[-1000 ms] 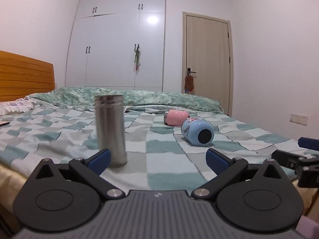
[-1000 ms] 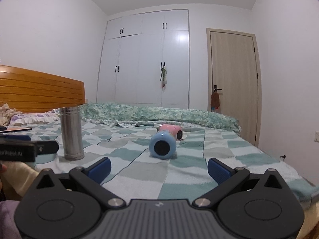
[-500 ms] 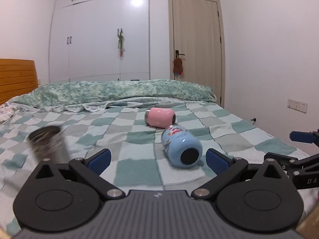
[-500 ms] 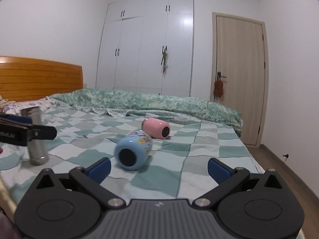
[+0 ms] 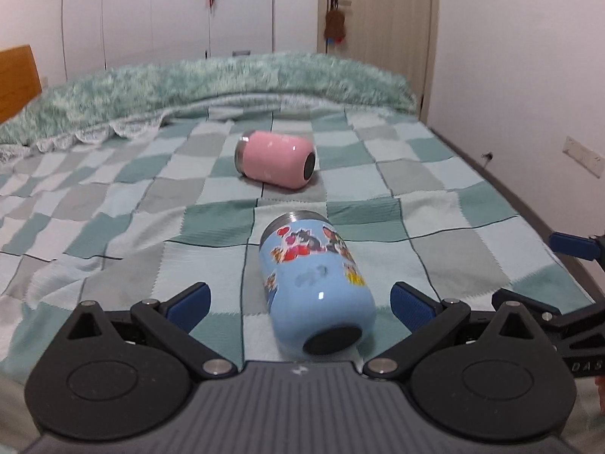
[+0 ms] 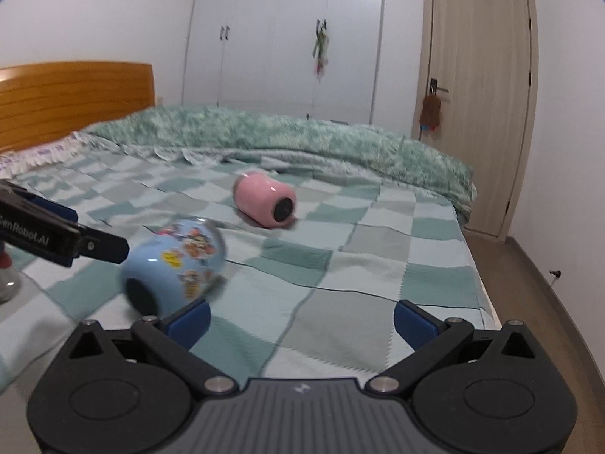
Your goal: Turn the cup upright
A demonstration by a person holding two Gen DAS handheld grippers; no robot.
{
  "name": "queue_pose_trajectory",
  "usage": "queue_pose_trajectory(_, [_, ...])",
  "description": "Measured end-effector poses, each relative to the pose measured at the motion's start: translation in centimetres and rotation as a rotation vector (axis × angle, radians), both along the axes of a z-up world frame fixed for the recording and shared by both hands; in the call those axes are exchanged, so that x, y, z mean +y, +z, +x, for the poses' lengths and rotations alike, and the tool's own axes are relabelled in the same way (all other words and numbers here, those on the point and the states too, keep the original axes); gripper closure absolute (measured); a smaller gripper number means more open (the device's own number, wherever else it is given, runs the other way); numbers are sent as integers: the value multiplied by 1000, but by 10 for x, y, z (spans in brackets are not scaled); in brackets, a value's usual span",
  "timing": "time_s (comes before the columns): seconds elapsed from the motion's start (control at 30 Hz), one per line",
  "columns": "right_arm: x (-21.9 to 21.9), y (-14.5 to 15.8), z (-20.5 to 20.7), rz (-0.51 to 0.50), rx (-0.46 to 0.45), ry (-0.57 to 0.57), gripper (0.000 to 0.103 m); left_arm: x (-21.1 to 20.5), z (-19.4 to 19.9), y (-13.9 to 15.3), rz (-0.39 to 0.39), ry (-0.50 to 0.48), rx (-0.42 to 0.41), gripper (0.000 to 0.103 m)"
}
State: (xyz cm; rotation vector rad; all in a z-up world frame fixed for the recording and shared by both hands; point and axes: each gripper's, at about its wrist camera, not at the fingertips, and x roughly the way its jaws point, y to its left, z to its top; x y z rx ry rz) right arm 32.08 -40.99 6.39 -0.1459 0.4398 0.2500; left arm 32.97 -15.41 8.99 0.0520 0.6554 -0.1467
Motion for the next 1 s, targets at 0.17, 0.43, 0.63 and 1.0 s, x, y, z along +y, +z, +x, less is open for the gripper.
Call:
queue_pose_trajectory(0.17, [-9, -5, 42, 23, 67, -7, 0, -14, 57, -10, 21, 67, 156, 0])
queue_pose_trajectory(0.43, [-12, -23, 76, 10, 137, -13, 0, -22, 102, -29, 36, 109, 307, 5])
queue_pose_trajectory(0.63, [-5, -24, 75, -11, 137, 9, 0, -32, 100, -30, 32, 111, 327, 18])
queue_pose_trajectory(1.0, [-8, 2, 29, 16, 93, 1, 0, -23, 61, -8, -15, 81, 305, 19])
